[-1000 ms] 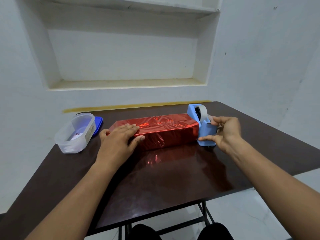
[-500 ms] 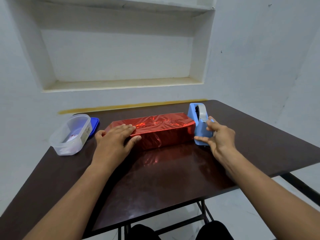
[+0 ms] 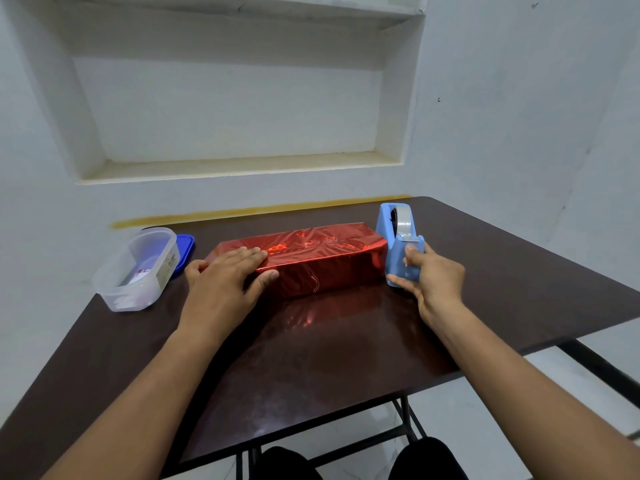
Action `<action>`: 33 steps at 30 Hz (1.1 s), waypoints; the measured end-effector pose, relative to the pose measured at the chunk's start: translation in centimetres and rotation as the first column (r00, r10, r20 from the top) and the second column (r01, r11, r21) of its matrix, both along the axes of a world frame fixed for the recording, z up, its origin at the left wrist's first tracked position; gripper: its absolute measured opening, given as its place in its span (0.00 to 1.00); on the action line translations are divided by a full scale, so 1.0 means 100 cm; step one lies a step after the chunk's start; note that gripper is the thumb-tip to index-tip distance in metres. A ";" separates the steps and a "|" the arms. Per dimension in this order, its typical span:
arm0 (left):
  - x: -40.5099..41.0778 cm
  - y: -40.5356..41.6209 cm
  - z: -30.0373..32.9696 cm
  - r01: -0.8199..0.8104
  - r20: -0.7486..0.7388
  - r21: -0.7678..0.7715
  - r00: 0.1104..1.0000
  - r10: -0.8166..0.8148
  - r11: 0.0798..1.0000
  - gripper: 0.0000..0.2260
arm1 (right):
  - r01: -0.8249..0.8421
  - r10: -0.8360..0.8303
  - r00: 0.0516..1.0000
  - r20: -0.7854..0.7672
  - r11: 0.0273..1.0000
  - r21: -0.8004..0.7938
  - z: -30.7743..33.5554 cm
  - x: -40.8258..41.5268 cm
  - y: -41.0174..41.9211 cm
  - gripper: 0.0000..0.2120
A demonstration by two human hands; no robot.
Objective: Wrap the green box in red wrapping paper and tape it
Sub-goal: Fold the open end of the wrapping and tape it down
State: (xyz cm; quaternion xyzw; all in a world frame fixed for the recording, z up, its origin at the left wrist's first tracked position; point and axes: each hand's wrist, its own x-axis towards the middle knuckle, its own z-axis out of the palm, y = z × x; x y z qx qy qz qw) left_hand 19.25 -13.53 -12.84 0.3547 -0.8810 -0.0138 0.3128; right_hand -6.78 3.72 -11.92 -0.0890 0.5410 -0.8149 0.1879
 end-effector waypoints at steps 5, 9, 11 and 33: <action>0.001 0.001 0.000 0.011 -0.009 0.000 1.000 -0.011 1.000 0.31 | -0.030 0.037 0.998 -0.052 0.991 0.131 0.002 -0.014 0.005 0.08; 0.000 0.001 0.001 0.002 -0.001 0.001 1.000 -0.002 1.000 0.30 | -0.038 0.051 0.997 -0.055 0.976 0.213 0.001 -0.030 0.004 0.11; -0.001 0.001 0.001 0.001 -0.002 0.000 1.000 -0.001 1.000 0.30 | -0.034 0.056 0.995 -0.080 0.967 0.253 -0.001 -0.035 0.005 0.11; 0.009 -0.003 0.001 -0.052 -0.101 -0.022 0.994 0.050 0.998 0.36 | -0.232 0.775 0.376 -0.508 0.610 0.758 0.098 0.045 -0.040 0.10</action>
